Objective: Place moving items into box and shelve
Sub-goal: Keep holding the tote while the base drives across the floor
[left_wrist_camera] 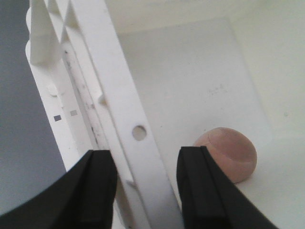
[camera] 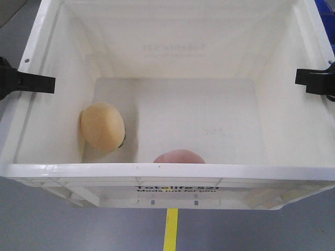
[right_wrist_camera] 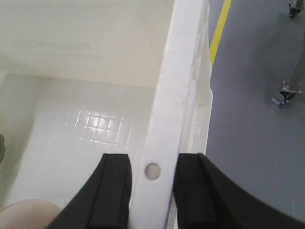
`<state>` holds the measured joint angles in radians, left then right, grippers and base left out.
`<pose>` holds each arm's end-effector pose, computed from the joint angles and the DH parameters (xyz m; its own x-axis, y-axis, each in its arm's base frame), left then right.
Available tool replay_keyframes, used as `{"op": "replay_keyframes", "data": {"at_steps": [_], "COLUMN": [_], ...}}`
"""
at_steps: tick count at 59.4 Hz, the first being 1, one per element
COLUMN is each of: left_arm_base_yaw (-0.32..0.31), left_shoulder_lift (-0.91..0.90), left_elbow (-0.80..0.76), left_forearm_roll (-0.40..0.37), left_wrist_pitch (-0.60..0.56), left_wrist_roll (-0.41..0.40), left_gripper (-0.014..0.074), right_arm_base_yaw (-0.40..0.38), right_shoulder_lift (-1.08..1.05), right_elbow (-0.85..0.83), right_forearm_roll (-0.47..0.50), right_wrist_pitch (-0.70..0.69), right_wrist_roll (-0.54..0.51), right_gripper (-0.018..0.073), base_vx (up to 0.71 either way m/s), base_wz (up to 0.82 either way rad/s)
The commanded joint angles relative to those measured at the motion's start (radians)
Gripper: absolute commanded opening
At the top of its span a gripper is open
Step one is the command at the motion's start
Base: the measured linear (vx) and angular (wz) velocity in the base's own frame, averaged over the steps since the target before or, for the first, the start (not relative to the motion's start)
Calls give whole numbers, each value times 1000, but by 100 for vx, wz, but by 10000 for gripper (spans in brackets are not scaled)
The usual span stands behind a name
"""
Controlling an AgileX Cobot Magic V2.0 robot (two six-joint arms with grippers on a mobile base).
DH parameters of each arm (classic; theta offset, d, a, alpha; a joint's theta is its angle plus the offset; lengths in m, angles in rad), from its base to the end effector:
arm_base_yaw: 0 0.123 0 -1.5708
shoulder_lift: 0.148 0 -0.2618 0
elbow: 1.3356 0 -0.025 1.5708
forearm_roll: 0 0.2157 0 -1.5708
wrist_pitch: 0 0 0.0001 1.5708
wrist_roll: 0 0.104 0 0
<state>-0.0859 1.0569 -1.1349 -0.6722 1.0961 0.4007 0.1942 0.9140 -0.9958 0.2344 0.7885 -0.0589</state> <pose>0.1681 -0.0723 0.3640 -0.7074 0.1042 -0.6991 0.4834 0.7929 -0.3709 0.1588 0.0487 0.3541 -0.5901 -0.0079 -0.8073 -0.2612 0.9480 0.1817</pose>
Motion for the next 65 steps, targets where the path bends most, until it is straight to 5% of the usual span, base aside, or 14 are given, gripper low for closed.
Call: {"op": "replay_keyframes", "data": {"at_steps": [1, 65], "left_arm_base_yaw": [-14, -14], "left_shoulder_lift": [-28, -28], "left_elbow": [-46, -46], "left_forearm_roll": [-145, -145], "left_wrist_pitch": [-84, -84], "left_wrist_roll": [29, 30], "left_gripper": [-6, -6], "right_arm_base_yaw": [3, 3], "right_shoulder_lift": [-21, -21], "right_elbow": [-44, -44], "right_forearm_roll": [87, 87], "right_wrist_pitch": [-138, -138], "right_wrist_roll": [-27, -27], "right_gripper": [-6, -6], "base_vx": [43, 44], "base_wz": [9, 6]}}
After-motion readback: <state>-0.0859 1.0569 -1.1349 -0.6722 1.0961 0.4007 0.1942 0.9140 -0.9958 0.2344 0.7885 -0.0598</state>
